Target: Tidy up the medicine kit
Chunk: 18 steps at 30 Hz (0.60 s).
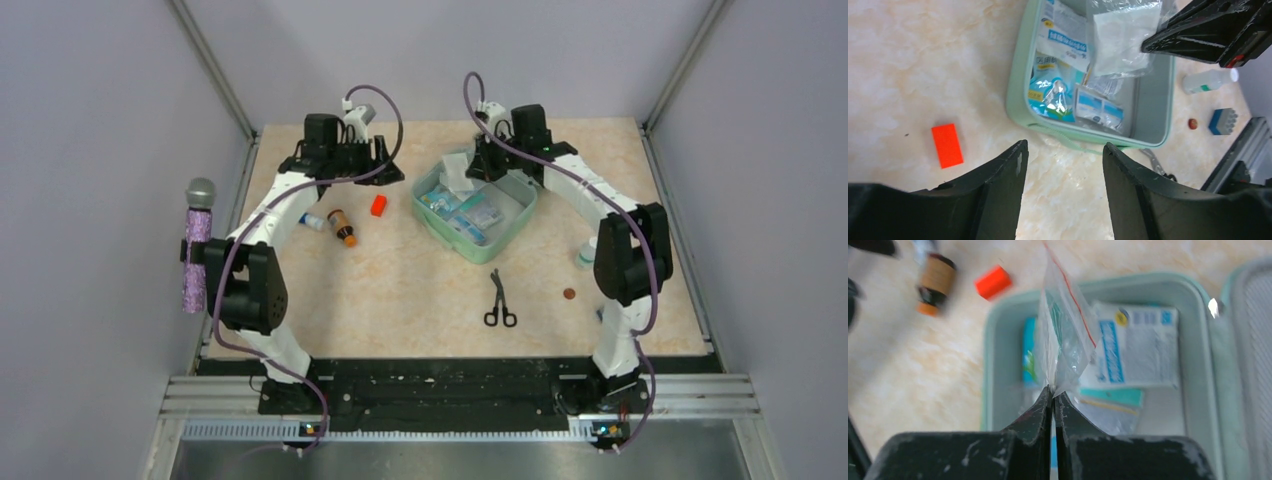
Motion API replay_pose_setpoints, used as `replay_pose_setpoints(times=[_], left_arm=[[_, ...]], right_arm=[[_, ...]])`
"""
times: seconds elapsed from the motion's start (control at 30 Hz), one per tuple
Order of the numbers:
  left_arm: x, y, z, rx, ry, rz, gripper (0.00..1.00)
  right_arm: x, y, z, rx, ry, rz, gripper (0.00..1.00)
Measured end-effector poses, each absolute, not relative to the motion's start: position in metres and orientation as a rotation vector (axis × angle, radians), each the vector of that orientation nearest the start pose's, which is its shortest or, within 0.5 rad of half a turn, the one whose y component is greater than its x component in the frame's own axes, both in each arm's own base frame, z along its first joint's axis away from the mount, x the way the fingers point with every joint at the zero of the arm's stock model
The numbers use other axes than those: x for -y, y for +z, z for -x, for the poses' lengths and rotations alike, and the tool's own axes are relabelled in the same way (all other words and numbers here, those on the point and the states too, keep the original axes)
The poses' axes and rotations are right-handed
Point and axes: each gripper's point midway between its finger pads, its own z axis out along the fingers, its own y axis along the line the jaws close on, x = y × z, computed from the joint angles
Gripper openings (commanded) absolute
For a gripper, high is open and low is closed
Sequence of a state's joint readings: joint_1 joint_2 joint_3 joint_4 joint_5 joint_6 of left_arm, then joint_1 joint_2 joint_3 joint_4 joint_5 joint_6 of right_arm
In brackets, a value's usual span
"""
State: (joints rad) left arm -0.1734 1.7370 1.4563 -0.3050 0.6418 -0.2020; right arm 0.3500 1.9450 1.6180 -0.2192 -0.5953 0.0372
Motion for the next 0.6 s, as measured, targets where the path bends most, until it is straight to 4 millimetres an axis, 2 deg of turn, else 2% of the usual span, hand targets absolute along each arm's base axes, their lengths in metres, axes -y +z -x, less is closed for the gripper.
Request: replay_pose_setpoints(times=[0.17, 0.33, 0.47, 0.6], left_arm=[[0.176, 0.207, -0.423, -2.158, -0.800, -0.381, 0.61], [0.168, 0.211, -0.409, -2.147, -0.746, -0.416, 0.61], [0.165, 0.207, -0.405, -2.151, -0.731, -0.426, 0.60], [0.164, 0.202, -0.404, -2.160, -0.720, -0.435, 0.60]], right_arm=[[-0.223, 0.144, -0.451, -2.232, 0.550, 0.806, 0.00], [-0.189, 0.130, -0.450, -2.341, 0.317, 0.876, 0.00], [-0.175, 0.109, -0.458, -2.391, 0.207, 0.929, 0.00], [-0.173, 0.081, -0.475, -2.423, 0.150, 0.975, 0.00]])
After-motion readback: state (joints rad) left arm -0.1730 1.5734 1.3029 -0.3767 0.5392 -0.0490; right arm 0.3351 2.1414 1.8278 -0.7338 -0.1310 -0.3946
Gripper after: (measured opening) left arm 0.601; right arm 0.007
